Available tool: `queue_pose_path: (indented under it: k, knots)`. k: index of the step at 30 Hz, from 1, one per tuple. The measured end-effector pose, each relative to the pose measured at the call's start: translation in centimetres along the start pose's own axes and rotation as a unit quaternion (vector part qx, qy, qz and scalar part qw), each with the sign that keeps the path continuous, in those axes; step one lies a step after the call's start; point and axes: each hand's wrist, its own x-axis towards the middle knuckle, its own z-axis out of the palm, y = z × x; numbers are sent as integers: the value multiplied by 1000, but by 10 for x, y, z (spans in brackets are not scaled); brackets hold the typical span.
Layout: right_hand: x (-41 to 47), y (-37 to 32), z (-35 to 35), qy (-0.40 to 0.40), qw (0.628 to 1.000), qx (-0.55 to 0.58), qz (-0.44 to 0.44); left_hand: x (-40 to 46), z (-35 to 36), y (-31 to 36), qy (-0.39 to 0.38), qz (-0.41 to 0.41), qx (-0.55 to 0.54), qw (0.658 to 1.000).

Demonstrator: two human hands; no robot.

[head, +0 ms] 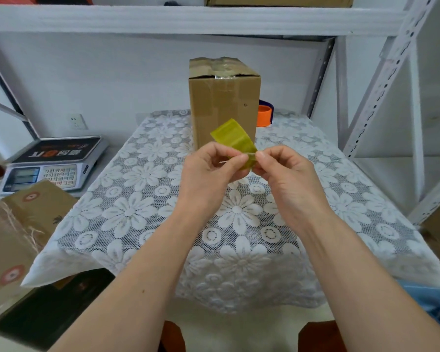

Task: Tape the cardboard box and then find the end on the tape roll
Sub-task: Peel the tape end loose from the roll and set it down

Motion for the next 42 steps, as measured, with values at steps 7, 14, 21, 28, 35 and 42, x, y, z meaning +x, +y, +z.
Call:
queue_pose_path:
  k: [7, 14, 21, 28, 35, 42]
  knots:
    - [1, -2, -1, -1, 1000, -6, 6, -2, 2, 1, 2, 7, 49, 999]
    - [1, -1, 3, 33, 999, -28, 9, -4, 5, 1, 56, 0, 101, 993]
    - [0, -3, 6, 69, 997, -37, 3, -5, 10, 1, 92, 1, 128, 987]
    - [-1, -2, 6, 108, 992, -67, 7, -5, 11, 2, 72, -16, 46, 996]
    - [-3, -5, 5, 126, 989, 70, 45, -1, 9, -3, 43, -37, 6, 998]
    - [-9, -14, 2, 58, 976, -180, -106, 3, -1, 0, 29, -93, -26, 995]
